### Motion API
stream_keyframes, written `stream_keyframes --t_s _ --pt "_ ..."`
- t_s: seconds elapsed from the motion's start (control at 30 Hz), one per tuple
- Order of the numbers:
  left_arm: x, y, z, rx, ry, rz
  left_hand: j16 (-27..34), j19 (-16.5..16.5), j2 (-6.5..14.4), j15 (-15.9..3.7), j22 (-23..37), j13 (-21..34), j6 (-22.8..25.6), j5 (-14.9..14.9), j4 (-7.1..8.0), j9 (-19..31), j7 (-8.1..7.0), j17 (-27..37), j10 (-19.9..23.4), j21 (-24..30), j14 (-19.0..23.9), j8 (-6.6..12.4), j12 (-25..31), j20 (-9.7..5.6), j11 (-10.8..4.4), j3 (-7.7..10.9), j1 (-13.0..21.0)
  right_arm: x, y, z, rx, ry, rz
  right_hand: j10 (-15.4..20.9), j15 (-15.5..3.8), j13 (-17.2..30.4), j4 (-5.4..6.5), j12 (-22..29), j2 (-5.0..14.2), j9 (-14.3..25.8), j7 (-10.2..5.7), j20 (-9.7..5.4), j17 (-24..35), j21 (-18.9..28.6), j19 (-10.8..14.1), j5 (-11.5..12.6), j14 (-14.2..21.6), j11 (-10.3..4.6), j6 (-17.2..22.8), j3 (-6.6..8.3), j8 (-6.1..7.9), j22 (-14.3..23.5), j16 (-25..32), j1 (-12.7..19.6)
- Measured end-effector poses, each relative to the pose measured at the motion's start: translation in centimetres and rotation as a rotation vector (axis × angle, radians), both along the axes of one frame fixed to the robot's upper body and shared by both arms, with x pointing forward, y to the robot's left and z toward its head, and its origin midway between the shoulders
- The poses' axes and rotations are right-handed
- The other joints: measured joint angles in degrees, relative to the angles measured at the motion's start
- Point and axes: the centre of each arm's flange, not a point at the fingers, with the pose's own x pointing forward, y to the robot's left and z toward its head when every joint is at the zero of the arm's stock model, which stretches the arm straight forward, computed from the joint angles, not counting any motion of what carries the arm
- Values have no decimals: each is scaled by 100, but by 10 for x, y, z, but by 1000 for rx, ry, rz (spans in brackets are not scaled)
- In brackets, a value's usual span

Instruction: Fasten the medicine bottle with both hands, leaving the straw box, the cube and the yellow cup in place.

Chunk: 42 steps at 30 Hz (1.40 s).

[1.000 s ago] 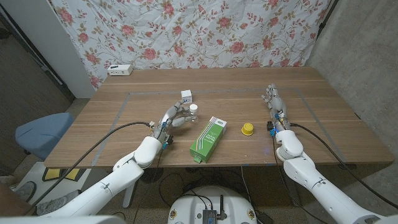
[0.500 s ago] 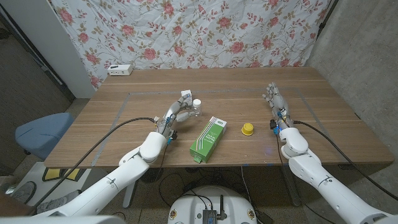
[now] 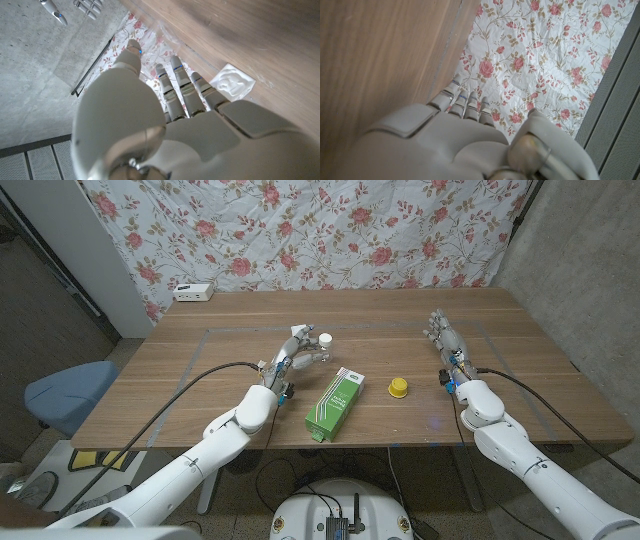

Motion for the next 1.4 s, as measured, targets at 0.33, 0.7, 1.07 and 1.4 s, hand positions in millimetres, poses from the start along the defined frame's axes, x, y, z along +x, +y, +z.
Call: stream_keyframes --t_s 0.33,0.7,1.07,1.4 --pt "7 -12 6 6 -1 -13 0 0 0 0 0 -1 9 0 0 0 -10 1 -14 0 0 0 -2 0 29 0 0 -5 -2 13 -78 5 -3 0 21 0 -40 0 -47 0 0 -16 1 0 43 0 21 0 0 6 0 0 0 48" --pt "17 -23 14 17 -8 -35 0 0 0 0 0 -1 9 0 0 0 -11 1 -14 0 0 0 -2 0 30 0 0 -10 0 27 -173 19 -12 114 41 13 -228 17 -183 14 -169 30 -10 45 151 0 103 -32 255 23 0 0 0 185" --pt "29 -35 24 34 -9 -61 -21 0 24 -8 -1 -2 10 0 0 0 -12 1 -14 0 34 0 -2 0 31 0 -24 -13 5 44 -277 18 -40 207 10 13 -371 22 -210 13 -30 9 -26 44 172 0 134 -62 440 39 45 0 0 335" --pt "38 -46 30 49 -3 -90 -21 -1 24 -8 -1 25 19 0 19 0 -21 2 -14 0 33 0 -24 0 31 19 -24 -20 8 62 -371 3 -69 238 10 13 -560 22 -298 13 -62 -1 -53 44 182 0 133 -93 471 99 45 0 0 568"
